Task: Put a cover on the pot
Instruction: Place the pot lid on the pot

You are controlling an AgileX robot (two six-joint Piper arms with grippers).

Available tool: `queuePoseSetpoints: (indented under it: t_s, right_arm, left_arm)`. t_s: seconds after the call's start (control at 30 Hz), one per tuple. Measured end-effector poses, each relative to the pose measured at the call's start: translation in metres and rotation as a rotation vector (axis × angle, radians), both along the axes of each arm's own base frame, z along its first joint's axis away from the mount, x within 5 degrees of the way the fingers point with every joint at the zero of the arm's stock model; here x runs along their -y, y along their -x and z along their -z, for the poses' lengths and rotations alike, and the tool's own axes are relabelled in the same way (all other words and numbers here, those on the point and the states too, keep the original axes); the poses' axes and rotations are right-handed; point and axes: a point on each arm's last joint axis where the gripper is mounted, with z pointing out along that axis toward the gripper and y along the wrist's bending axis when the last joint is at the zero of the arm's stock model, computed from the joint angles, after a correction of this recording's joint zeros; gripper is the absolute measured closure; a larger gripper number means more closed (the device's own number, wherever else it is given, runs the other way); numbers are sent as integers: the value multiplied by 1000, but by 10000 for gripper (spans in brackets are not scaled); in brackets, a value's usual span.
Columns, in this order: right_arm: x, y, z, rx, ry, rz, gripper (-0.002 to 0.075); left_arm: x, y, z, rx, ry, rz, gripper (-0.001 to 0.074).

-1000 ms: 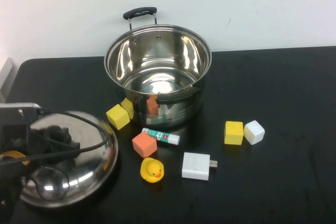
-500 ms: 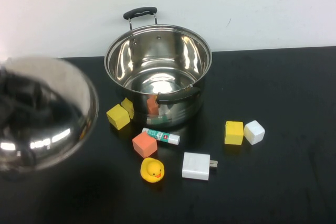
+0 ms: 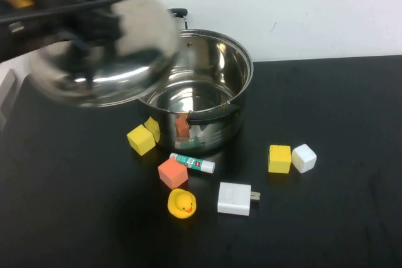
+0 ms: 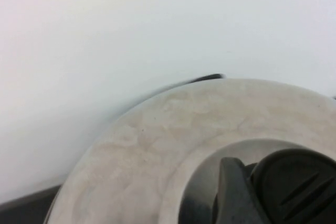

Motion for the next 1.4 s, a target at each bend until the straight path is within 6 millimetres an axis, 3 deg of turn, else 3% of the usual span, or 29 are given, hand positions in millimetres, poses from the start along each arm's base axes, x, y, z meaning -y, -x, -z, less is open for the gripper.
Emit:
queuePoseSetpoints:
  t_s: [0.13,0.33,0.63,0.9,1.4]
  right_arm:
    - [0,0,0,0,0,0,728]
    - [0,0,0,0,0,0,728]
    - [0,0,0,0,0,0,728]
    - [0,0,0,0,0,0,728]
    - [0,0,0,0,0,0,728]
  left_arm:
    - [31,-30,6,-40,-41,82,407]
    - [66,-68,31,-105,-62,145,407]
    - [87,-109,60,-137,-31,150,407]
    - [91,-120,80,-166,-7,139,407]
    - [93,-123,87,-181,0,143,407]
